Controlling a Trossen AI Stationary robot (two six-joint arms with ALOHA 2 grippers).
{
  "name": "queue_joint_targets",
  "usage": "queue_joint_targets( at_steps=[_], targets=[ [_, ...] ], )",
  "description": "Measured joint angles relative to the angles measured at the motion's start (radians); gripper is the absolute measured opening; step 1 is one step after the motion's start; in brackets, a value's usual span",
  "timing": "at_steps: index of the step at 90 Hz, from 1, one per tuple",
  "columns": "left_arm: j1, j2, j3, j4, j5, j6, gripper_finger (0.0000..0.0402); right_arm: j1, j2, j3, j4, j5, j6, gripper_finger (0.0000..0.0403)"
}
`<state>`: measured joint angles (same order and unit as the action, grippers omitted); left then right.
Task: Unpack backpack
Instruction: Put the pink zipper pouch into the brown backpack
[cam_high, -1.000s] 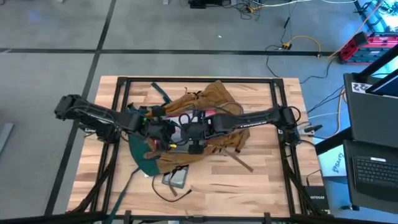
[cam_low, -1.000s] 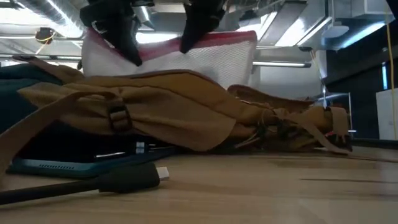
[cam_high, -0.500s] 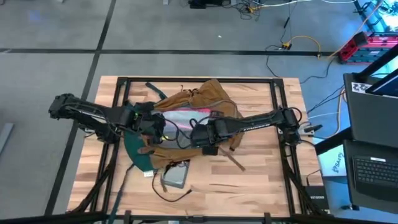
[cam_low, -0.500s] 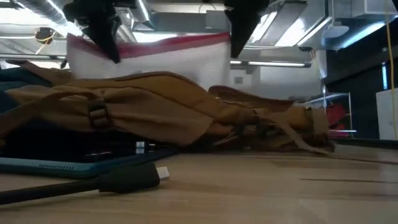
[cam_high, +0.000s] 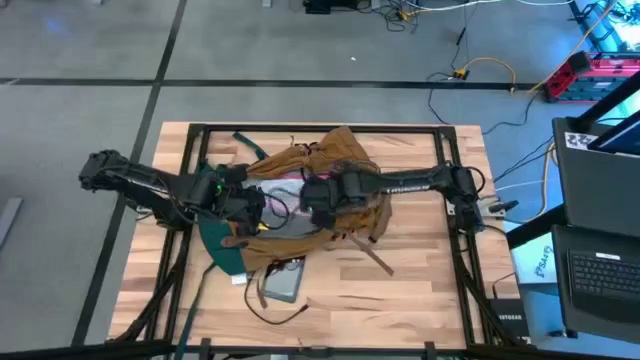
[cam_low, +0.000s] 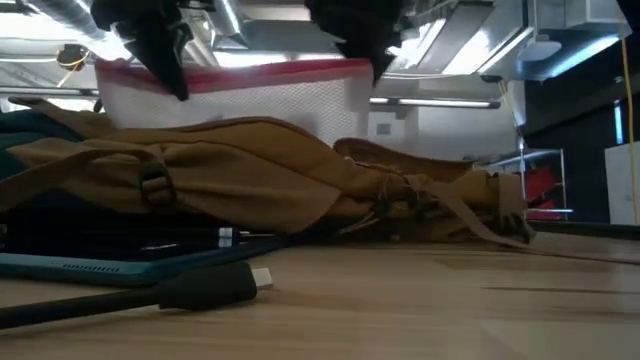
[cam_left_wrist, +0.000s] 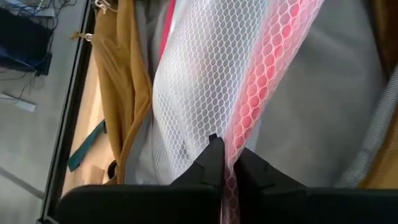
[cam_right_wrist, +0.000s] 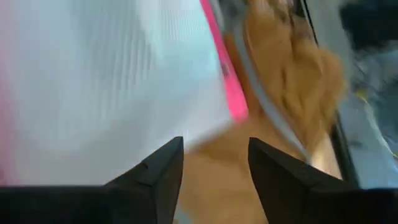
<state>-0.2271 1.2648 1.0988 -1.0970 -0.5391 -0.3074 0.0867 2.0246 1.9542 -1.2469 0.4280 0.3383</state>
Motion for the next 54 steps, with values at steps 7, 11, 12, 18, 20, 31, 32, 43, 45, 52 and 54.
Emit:
queue_joint_targets(
  at_steps=[7, 11, 12, 18, 20, 31, 32, 43, 45, 52, 54],
  targets=[
    [-0.008, 0.0, 0.0, -0.003, 0.002, -0.003, 0.0, -0.025, -0.002, 0.0, 0.101, -0.065, -0.073, 0.0167],
    [-0.012, 0.0, 0.001, -0.003, 0.003, -0.004, 0.0, -0.032, -0.003, 0.0, 0.175, -0.146, -0.131, 0.0167],
    [-0.013, 0.0, 0.001, -0.003, 0.003, -0.004, 0.0, -0.033, -0.003, 0.0, 0.19, -0.17, -0.144, 0.0167],
    [-0.018, 0.0, 0.001, -0.004, 0.005, -0.004, 0.0, -0.03, -0.003, -0.002, 0.259, -0.29, -0.211, 0.0167],
    [-0.018, 0.0, 0.001, -0.005, 0.007, -0.004, 0.0, -0.029, -0.003, -0.008, 0.285, -0.324, -0.229, 0.0167],
    [-0.018, 0.0, 0.001, -0.014, 0.012, -0.009, 0.0, -0.028, -0.013, -0.096, 0.432, -0.474, -0.28, 0.0167],
    [-0.018, 0.0, 0.001, -0.014, 0.012, -0.011, 0.0, -0.028, -0.014, -0.11, 0.447, -0.484, -0.281, 0.0167],
    [-0.018, 0.001, 0.001, -0.013, 0.017, -0.031, 0.0, -0.029, -0.046, -0.305, 0.651, -0.582, -0.283, 0.0167],
    [-0.018, 0.002, 0.001, -0.012, 0.018, -0.033, 0.0, -0.028, -0.057, -0.348, 0.692, -0.595, -0.283, 0.0167],
    [-0.018, 0.003, 0.001, -0.005, 0.032, -0.037, 0.0, -0.028, -0.113, -0.502, 0.81, -0.617, -0.268, 0.0167],
    [-0.018, 0.003, 0.001, -0.005, 0.035, -0.04, 0.0, -0.028, -0.133, -0.545, 0.838, -0.618, -0.262, 0.0167]
  ],
)
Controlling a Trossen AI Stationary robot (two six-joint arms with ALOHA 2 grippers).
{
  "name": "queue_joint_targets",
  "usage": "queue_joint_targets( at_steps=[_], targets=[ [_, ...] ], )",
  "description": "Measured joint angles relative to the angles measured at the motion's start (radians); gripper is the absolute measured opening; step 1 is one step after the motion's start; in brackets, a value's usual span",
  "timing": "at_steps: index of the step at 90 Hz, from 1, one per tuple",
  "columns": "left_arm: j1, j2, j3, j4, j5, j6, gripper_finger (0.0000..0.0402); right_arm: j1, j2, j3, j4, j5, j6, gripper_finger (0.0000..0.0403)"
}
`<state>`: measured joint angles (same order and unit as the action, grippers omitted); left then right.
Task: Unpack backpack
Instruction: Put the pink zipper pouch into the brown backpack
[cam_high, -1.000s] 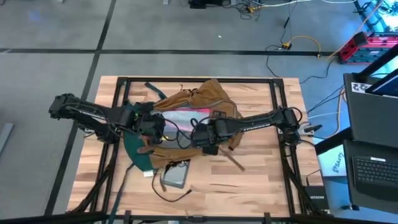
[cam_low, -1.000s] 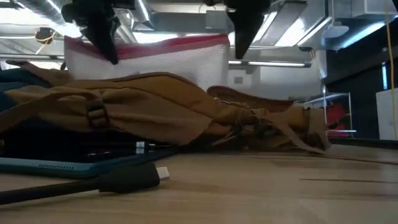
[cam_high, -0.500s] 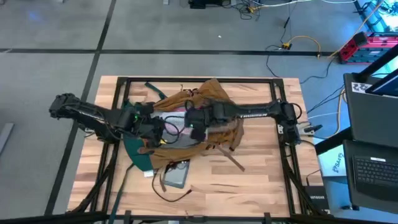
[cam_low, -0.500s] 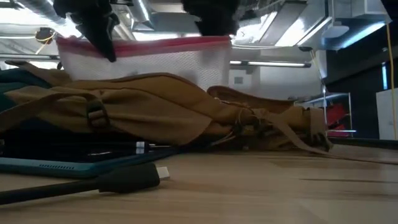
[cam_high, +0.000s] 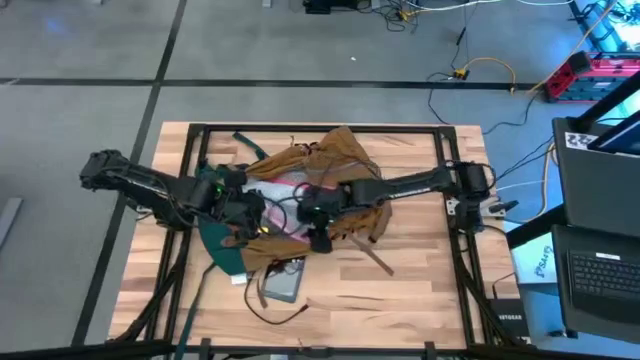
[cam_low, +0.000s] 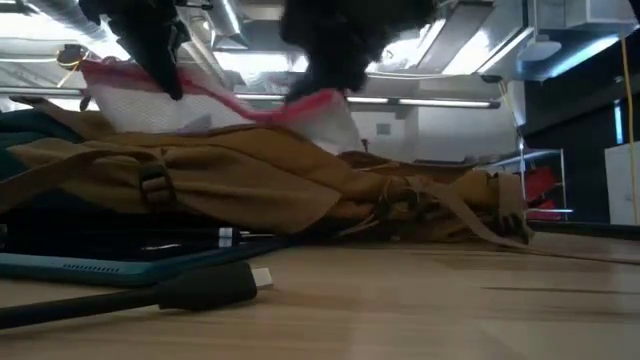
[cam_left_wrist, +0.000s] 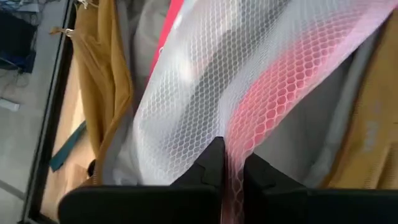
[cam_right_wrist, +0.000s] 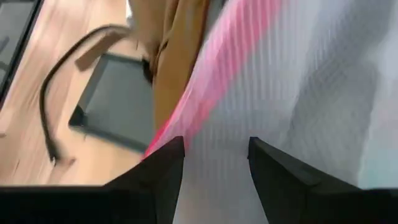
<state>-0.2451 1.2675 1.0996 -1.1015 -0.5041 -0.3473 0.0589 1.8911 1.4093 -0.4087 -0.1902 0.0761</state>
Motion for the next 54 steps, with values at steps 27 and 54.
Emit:
queue_joint_targets(
  at_steps=[27, 54],
  targets=[
    [0.002, -0.001, 0.001, -0.007, -0.008, -0.01, 0.0, -0.031, -0.434, -0.446, 0.172, 0.343, 0.118, 0.0167],
    [0.004, -0.002, 0.001, 0.003, -0.011, 0.01, 0.0, -0.137, -0.697, -0.68, 0.198, 0.598, 0.284, 0.0167]
  ],
)
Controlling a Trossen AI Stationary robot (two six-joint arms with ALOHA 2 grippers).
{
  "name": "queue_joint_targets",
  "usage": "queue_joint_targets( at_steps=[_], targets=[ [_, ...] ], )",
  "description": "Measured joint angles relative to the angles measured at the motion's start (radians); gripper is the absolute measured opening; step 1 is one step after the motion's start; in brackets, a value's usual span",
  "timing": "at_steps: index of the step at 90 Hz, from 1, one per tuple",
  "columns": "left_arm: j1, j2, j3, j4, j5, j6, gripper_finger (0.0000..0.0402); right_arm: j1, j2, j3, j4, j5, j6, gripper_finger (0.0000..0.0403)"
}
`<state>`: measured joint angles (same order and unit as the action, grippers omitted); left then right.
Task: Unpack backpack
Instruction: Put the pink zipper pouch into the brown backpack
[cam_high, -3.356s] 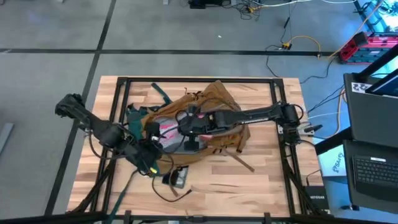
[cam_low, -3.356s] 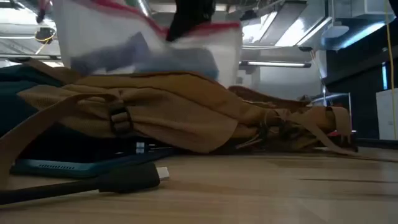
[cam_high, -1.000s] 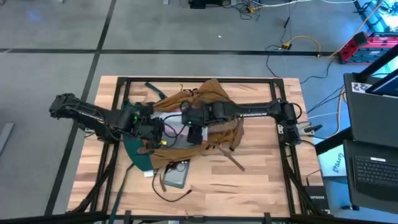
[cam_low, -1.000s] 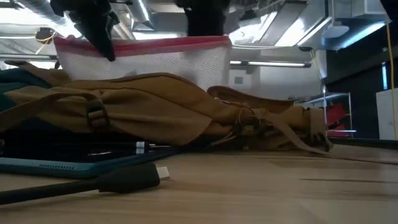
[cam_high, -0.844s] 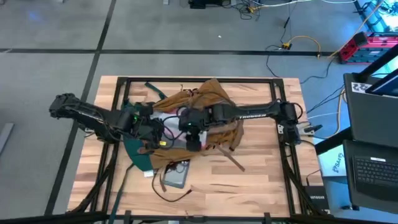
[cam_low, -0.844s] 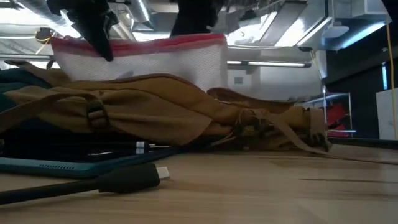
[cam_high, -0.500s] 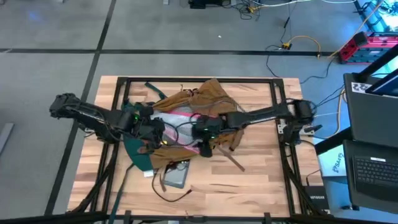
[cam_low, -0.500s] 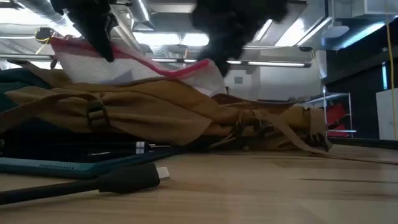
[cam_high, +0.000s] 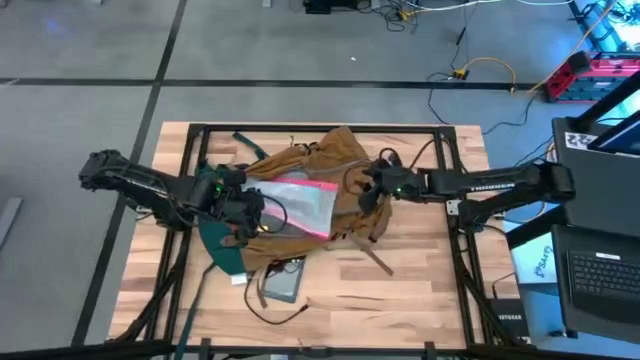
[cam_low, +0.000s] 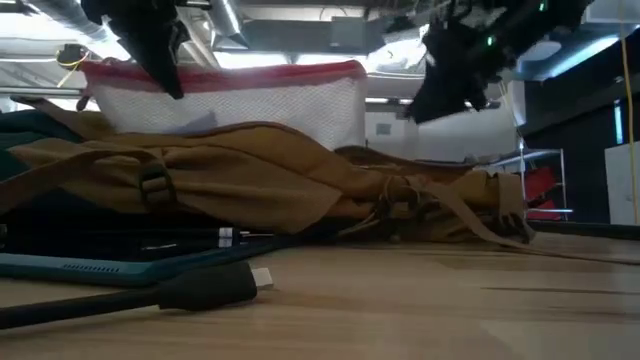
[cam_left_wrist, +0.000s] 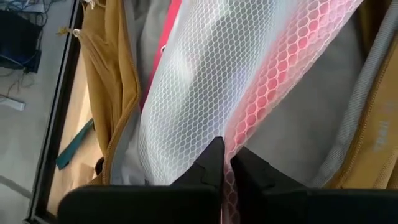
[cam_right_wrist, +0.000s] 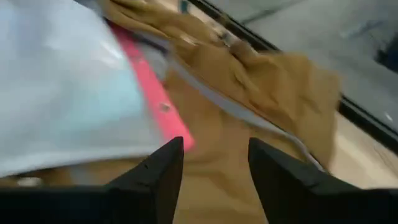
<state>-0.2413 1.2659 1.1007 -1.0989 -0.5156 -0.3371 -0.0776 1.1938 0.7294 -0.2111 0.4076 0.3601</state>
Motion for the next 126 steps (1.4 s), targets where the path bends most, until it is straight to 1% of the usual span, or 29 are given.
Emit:
queue_joint_targets(
  at_steps=[14, 28, 37, 43, 50, 76, 81, 86, 90, 97, 100, 116, 126],
  targets=[
    [0.0, 0.0, 0.0, 0.032, -0.005, 0.019, 0.0, -0.082, 0.044, -0.017, -0.012, 0.004, 0.043, 0.0167],
    [0.0, 0.0, 0.0, 0.037, -0.005, 0.023, 0.0, -0.167, 0.087, -0.017, -0.024, 0.075, 0.056, 0.0167],
    [0.0, 0.0, 0.0, 0.036, -0.005, 0.023, 0.0, -0.222, 0.111, -0.017, -0.026, 0.067, 0.055, 0.0167],
    [0.0, 0.0, 0.0, 0.036, -0.005, 0.023, 0.0, -0.252, 0.127, -0.017, -0.027, 0.025, 0.055, 0.0167],
    [0.0, 0.0, 0.0, 0.036, -0.005, 0.023, 0.0, -0.282, 0.151, -0.017, -0.031, -0.067, 0.055, 0.0167],
    [0.0, 0.0, 0.0, 0.036, -0.005, 0.021, 0.0, -0.303, 0.243, -0.016, -0.019, -0.252, 0.012, 0.0171],
    [0.0, 0.0, 0.0, 0.036, -0.004, 0.022, 0.0, -0.303, 0.248, -0.016, -0.018, -0.262, 0.002, 0.0158],
    [0.0, 0.0, 0.0, 0.036, -0.004, 0.022, 0.0, -0.303, 0.248, -0.016, -0.017, -0.268, -0.002, 0.0133],
    [0.0, 0.0, 0.0, 0.037, -0.003, 0.022, 0.0, -0.303, 0.248, -0.015, -0.015, -0.277, -0.012, 0.0103],
    [0.0, 0.0, 0.0, 0.037, -0.003, 0.022, 0.0, -0.303, 0.248, -0.015, 0.001, -0.315, -0.048, 0.0035],
    [0.0, 0.0, 0.0, 0.037, -0.003, 0.022, 0.0, -0.303, 0.248, -0.015, 0.014, -0.331, -0.063, 0.0018],
    [0.0, 0.0, 0.0, 0.037, 0.0, 0.022, 0.0, -0.302, 0.248, -0.015, 0.09, -0.411, -0.075, 0.0003],
    [0.0, 0.0, 0.0, 0.037, 0.0, 0.022, 0.0, -0.285, 0.24, -0.015, 0.136, -0.428, -0.075, 0.0001]
  ],
)
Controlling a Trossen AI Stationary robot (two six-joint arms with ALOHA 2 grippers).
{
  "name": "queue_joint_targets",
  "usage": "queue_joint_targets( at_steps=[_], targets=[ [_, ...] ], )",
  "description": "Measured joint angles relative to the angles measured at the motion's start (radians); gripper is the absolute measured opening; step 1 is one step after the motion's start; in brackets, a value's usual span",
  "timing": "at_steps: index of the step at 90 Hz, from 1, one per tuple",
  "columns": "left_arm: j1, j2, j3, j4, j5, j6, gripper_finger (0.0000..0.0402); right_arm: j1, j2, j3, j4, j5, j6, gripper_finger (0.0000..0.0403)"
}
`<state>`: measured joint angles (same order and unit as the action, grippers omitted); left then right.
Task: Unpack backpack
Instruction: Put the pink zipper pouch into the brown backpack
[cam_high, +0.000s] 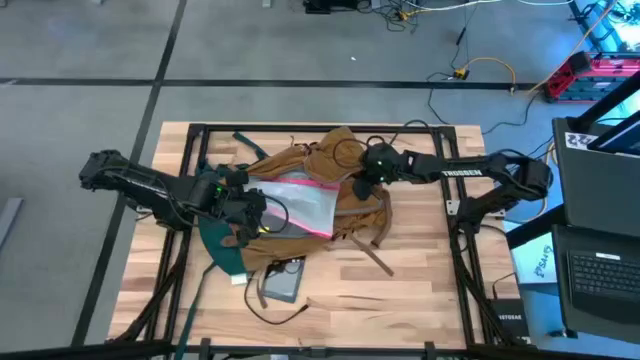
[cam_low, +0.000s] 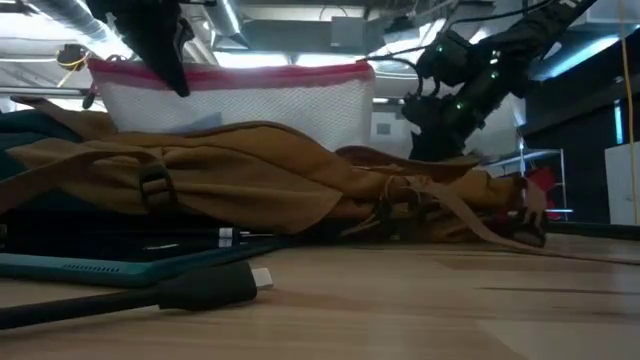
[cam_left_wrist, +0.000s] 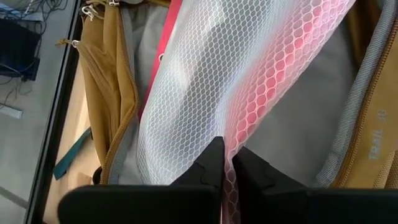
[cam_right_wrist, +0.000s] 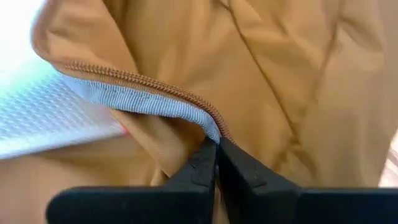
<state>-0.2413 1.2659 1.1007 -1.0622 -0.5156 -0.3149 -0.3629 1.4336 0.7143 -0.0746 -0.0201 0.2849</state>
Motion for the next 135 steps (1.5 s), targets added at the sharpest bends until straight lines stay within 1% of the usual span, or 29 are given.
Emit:
queue_joint_targets(
  at_steps=[13, 38, 55, 66, 76, 88, 95, 103, 135],
  targets=[
    [0.0, 0.0, 0.0, 0.001, 0.0, 0.0, 0.0, 0.036, -0.049, 0.013, 0.027, 0.002, -0.002, 0.0],
    [0.019, 0.0, 0.0, 0.009, -0.044, -0.016, 0.0, 0.144, -0.156, 0.115, 0.02, 0.029, -0.017, 0.0],
    [0.037, 0.0, 0.0, 0.008, -0.193, -0.046, 0.0, 0.233, -0.175, 0.207, -0.033, 0.081, -0.035, 0.0],
    [0.062, 0.0, 0.0, 0.008, -0.253, -0.062, 0.0, 0.28, -0.175, 0.269, -0.082, 0.125, -0.053, 0.0],
    [0.081, 0.0, 0.0, 0.01, -0.252, -0.037, 0.0, 0.308, -0.175, 0.329, -0.118, 0.161, -0.064, 0.0],
    [0.092, 0.001, 0.0, -0.002, -0.208, -0.019, 0.0, 0.324, -0.175, 0.403, -0.139, 0.184, -0.087, 0.0],
    [0.092, 0.0, 0.0, -0.035, -0.212, -0.028, 0.0, 0.333, -0.175, 0.448, -0.17, 0.202, -0.105, 0.0],
    [0.094, 0.0, 0.0, -0.071, -0.242, -0.046, 0.0, 0.333, -0.175, 0.495, -0.209, 0.213, -0.109, 0.0],
    [0.101, 0.008, 0.0, -0.104, -0.268, -0.09, 0.0, 0.339, -0.173, 0.55, -0.234, 0.22, -0.113, 0.0001]
  ],
)
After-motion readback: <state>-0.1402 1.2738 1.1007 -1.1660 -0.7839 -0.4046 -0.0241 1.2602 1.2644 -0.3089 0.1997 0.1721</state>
